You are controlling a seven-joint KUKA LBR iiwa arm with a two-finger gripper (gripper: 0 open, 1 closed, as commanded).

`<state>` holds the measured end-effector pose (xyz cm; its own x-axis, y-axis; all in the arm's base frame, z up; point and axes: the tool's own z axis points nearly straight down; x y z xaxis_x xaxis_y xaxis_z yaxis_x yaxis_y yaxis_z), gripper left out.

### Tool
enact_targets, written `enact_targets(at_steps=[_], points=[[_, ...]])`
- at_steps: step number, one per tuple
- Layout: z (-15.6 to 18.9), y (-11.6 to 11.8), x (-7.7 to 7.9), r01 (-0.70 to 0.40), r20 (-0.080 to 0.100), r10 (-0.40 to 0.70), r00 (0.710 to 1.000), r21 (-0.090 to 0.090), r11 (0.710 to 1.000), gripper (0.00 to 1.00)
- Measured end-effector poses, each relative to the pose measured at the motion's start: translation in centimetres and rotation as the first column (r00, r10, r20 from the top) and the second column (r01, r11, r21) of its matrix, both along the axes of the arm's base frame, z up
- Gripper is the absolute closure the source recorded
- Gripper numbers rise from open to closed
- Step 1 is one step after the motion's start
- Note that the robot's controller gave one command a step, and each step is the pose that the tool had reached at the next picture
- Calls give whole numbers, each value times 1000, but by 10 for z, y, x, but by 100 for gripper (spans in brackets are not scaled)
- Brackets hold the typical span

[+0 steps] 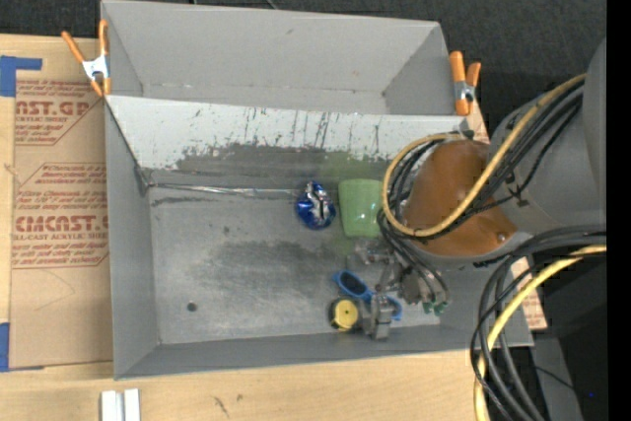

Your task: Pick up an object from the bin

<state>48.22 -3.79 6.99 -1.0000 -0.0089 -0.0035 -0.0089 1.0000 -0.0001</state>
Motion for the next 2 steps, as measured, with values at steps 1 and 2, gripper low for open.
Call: enact_targets(at_steps=[1, 2], points=[[1, -2, 1, 1, -2, -1, 1000, -2, 1000, 100], [134, -20, 28, -13, 7, 13, 1000, -2, 1000, 100]])
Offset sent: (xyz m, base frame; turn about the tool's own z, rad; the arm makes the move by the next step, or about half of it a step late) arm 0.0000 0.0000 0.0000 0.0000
